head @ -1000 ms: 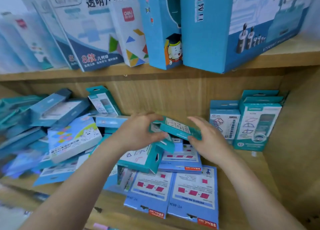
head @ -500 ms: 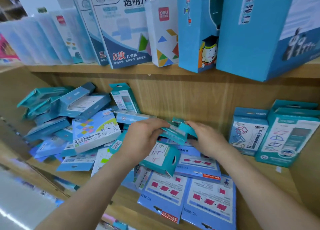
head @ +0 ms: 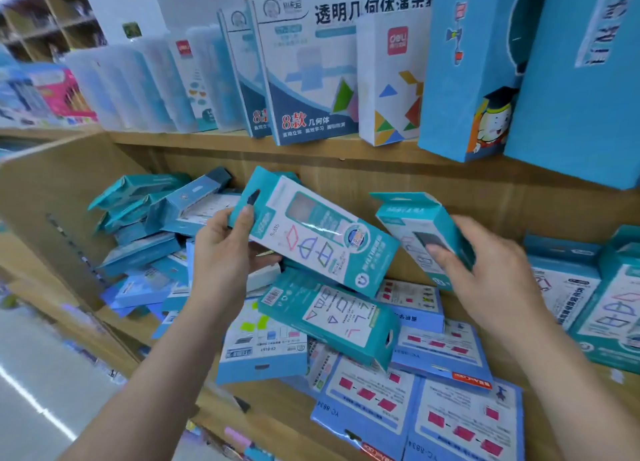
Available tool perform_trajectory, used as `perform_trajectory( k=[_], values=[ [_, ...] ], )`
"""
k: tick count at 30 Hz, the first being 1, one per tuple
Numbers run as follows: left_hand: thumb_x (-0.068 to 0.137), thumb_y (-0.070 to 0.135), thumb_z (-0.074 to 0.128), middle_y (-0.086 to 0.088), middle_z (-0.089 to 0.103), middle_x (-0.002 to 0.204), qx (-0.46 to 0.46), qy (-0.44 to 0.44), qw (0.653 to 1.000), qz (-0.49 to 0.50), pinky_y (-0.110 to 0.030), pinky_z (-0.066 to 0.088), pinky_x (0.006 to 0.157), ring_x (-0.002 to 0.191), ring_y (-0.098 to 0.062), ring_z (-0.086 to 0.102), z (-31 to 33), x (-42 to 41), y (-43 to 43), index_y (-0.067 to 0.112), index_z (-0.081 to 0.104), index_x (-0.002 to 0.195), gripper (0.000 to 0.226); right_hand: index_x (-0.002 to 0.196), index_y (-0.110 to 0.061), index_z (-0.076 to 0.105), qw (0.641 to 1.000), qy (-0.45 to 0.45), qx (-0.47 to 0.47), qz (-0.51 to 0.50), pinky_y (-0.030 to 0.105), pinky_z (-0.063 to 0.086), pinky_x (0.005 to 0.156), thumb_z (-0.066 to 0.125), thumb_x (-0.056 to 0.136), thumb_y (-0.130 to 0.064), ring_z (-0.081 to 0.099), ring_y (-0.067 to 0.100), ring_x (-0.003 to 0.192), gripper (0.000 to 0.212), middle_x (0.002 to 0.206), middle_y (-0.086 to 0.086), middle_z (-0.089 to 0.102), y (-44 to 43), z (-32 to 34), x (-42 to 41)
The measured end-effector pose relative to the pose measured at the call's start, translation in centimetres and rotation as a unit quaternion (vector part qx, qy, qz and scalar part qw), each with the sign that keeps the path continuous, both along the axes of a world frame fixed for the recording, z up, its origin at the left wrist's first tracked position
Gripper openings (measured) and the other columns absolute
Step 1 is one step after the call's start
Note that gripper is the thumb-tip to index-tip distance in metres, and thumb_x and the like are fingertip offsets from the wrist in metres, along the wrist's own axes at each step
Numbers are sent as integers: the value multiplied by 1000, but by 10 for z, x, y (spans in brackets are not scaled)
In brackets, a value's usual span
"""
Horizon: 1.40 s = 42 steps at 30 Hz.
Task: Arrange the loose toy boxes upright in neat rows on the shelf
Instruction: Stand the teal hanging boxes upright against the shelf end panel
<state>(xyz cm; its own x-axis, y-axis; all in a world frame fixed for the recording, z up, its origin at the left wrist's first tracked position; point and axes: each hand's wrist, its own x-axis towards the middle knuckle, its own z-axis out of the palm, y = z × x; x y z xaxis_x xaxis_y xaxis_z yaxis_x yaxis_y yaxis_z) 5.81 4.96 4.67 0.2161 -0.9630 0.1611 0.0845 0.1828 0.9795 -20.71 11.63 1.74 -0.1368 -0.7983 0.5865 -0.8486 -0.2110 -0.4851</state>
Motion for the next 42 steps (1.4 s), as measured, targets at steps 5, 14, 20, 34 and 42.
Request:
perform_trajectory(
  k=[5, 14, 20, 34, 42],
  values=[
    [98, 28, 48, -4, 73, 82, -2, 4, 1000, -26, -29, 59, 53, 71, -20, 70, 6, 36, -7, 15, 59, 92, 17, 115, -24, 58, 998, -53, -23, 26, 33, 34, 65, 62, 88, -25, 48, 10, 75, 27, 86, -14, 59, 20, 17, 37],
    [94, 22, 55, -1, 70, 63, -64, 8, 995, -75, -21, 46, 38, 47, -12, 61, 29, 109, -35, 14, 62, 79, 18, 104, -34, 58, 972, -222, -11, 81, 20, 52, 78, 68, 83, -17, 63, -3, 92, 29, 99, -20, 68, 0, 36, 102],
    [75, 34, 68, 2, 66, 56, -86, 50, 981, -165, -18, 41, 43, 44, -11, 57, 41, 146, -49, 20, 62, 60, 21, 103, -19, 62, 920, -386, 5, 72, 26, 58, 57, 71, 78, -12, 70, 8, 67, 28, 79, -9, 75, -11, 42, 131],
    [80, 26, 60, -4, 65, 55, -44, 23, 948, -315, -22, 37, 37, 42, -14, 55, 27, 110, -50, 14, 58, 63, 21, 114, -24, 61, 886, -456, -2, 85, 38, 59, 64, 67, 73, -20, 72, 25, 79, 42, 92, 6, 75, -3, 39, 180],
    [89, 18, 59, -3, 66, 60, -60, 15, 943, -326, -21, 37, 37, 49, -13, 56, 28, 79, -38, 13, 55, 70, 20, 115, -37, 59, 905, -422, -15, 60, 32, 55, 83, 42, 98, -19, 67, 8, 99, 30, 107, -15, 71, 9, 31, 189]
  ],
)
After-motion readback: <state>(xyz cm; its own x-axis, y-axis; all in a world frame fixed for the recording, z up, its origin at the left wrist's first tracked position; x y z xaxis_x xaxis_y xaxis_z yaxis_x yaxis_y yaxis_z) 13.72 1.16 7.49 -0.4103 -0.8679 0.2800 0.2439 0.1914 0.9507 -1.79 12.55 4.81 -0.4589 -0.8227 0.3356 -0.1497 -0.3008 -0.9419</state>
